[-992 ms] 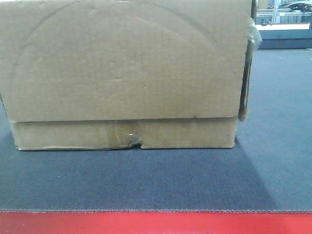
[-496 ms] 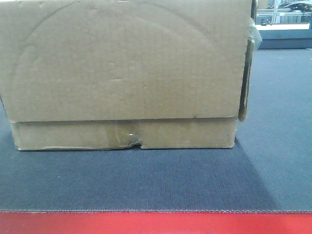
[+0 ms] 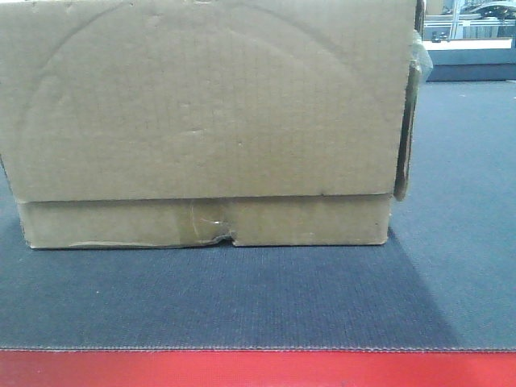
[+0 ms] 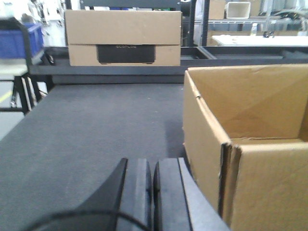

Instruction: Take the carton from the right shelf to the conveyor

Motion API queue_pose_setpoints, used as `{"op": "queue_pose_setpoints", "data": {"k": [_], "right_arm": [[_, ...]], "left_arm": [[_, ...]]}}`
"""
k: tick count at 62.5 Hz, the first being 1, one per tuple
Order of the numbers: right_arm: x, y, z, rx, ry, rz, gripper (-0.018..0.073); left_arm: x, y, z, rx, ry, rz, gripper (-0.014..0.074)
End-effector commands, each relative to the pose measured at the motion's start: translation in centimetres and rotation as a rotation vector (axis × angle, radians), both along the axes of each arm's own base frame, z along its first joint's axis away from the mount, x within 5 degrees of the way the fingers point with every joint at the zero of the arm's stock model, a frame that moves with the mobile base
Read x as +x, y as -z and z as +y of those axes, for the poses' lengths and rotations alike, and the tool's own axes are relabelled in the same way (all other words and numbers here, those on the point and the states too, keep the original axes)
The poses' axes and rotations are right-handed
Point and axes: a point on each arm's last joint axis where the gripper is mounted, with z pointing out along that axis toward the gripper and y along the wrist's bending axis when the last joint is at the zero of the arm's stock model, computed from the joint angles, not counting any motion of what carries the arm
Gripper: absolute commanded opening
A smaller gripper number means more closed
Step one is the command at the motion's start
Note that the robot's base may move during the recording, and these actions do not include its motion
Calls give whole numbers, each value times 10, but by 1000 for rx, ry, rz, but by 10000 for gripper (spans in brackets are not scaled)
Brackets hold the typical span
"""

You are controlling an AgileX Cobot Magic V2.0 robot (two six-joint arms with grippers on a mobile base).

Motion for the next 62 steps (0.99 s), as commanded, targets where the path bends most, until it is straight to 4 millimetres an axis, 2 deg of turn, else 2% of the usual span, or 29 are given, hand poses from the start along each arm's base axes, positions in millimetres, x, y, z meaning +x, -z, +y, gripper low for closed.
{"op": "queue_pose_setpoints", "data": {"k": [1, 11, 16, 20, 22, 26, 62], "right_arm": [[-1, -2, -1, -6, 5, -33, -69], [-1, -2, -1, -6, 5, -33, -69], [-1, -2, -1, -6, 5, -33, -69], [-1, -2, -1, -6, 5, -33, -69], [-1, -2, -1, -6, 5, -33, -69], [-1, -2, -1, -6, 5, -33, -69], [-1, -2, -1, -6, 5, -33, -69]], "left_arm": [[0, 15, -1, -7, -12, -28, 15], [5, 56, -1, -32, -43, -135, 15], [9, 84, -1, -30, -43, -155, 15], [12, 99, -1, -30, -40, -145, 15], [12, 97, -1, -29, -39, -168, 15], [13, 104, 0, -33, -45, -85, 15], [13, 105, 0, -34, -45, -80, 15]]}}
